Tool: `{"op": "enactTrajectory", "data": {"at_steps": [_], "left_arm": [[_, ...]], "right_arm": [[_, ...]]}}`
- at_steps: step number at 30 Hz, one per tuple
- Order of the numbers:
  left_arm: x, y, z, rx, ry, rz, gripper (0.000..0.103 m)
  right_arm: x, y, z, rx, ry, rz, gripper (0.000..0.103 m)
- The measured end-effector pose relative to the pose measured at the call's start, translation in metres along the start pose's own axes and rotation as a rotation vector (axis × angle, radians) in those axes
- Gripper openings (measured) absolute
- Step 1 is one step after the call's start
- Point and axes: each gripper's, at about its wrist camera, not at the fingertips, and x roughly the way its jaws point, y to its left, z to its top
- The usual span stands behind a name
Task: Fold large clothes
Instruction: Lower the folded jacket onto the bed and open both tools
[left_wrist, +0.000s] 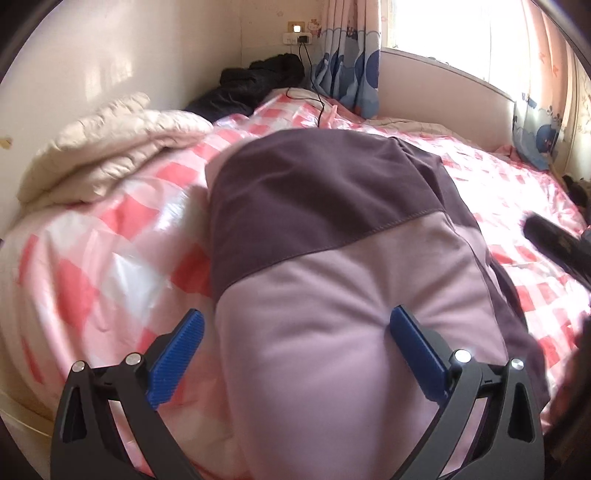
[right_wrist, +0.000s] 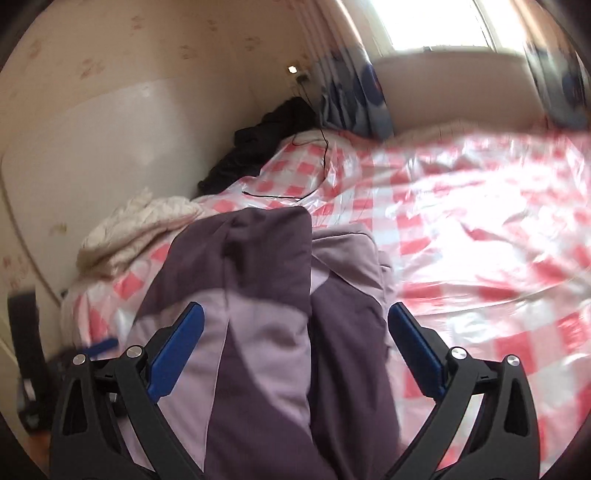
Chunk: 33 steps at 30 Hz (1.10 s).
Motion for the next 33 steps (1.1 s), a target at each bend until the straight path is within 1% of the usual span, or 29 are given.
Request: {"op": "enactTrajectory", "data": {"at_steps": [2, 3, 4, 5, 6, 7, 8, 11, 13, 15, 18, 21, 22, 23, 24, 25, 27, 28, 30, 33], "left_arm": [[-0.013, -0.003, -0.004, 0.015, -0.001, 0.002, 0.097], [-0.019, -0.004, -0.007, 0.017, -0.001, 0.002, 0.097], [-0.025, -0.005, -0.010, 0.023, 0.008, -0.003, 0.097], [-0.029, -0.007, -0.013, 0.029, 0.026, -0.004, 0.097], [-0.032, -0.008, -0.015, 0.033, 0.047, -0.001, 0.097], [-0.037, -0.009, -0.017, 0.040, 0.067, -0.002, 0.097], [-0.044, -0.010, -0.020, 0.045, 0.075, 0.001, 0.097], [-0.070, -0.010, -0.028, 0.035, 0.064, 0.006, 0.097], [-0.081, -0.009, -0.031, 0.017, 0.071, -0.004, 0.097], [-0.090, -0.009, -0.034, 0.001, 0.082, -0.006, 0.097], [-0.100, -0.012, -0.040, -0.006, 0.110, -0.001, 0.097], [-0.103, -0.013, -0.045, -0.013, 0.152, -0.015, 0.096], [-0.104, -0.011, -0.047, -0.026, 0.162, -0.013, 0.096], [-0.105, -0.008, -0.049, -0.044, 0.171, -0.019, 0.096], [-0.106, -0.008, -0.052, -0.060, 0.181, -0.030, 0.096], [-0.106, -0.005, -0.054, -0.074, 0.194, -0.034, 0.096], [-0.107, -0.004, -0.056, -0.076, 0.201, -0.004, 0.096], [-0.106, -0.004, -0.056, -0.073, 0.206, -0.004, 0.096], [-0.107, -0.004, -0.056, -0.070, 0.206, -0.002, 0.096], [-0.110, -0.004, -0.056, -0.063, 0.199, 0.003, 0.096]], "right_arm": [[-0.014, 0.009, -0.017, -0.058, 0.037, -0.056, 0.096], [-0.009, 0.010, -0.030, -0.074, 0.101, -0.102, 0.096], [0.007, 0.008, -0.044, -0.087, 0.213, -0.127, 0.096], [0.023, 0.001, -0.056, -0.052, 0.317, -0.072, 0.096], [0.027, -0.012, -0.062, 0.053, 0.356, -0.022, 0.096], [0.023, -0.020, -0.059, 0.111, 0.364, -0.009, 0.096], [0.015, -0.018, -0.052, 0.105, 0.364, -0.025, 0.096], [-0.018, 0.005, -0.037, -0.011, 0.305, -0.092, 0.096], [-0.041, 0.021, -0.032, -0.058, 0.288, -0.126, 0.096], [-0.059, 0.033, -0.033, -0.081, 0.292, -0.174, 0.096], [-0.072, 0.049, -0.042, -0.093, 0.337, -0.186, 0.096], [-0.079, 0.064, -0.049, -0.111, 0.396, -0.187, 0.096], [-0.079, 0.065, -0.049, -0.105, 0.416, -0.200, 0.096], [-0.079, 0.065, -0.050, -0.088, 0.436, -0.188, 0.096], [-0.080, 0.063, -0.054, -0.073, 0.441, -0.169, 0.096], [-0.081, 0.064, -0.054, -0.074, 0.439, -0.172, 0.096], [-0.081, 0.073, -0.055, -0.141, 0.437, -0.270, 0.096], [-0.080, 0.078, -0.056, -0.175, 0.437, -0.313, 0.096], [-0.082, 0.082, -0.057, -0.188, 0.440, -0.323, 0.096], [-0.083, 0.082, -0.057, -0.163, 0.447, -0.316, 0.096]]}}
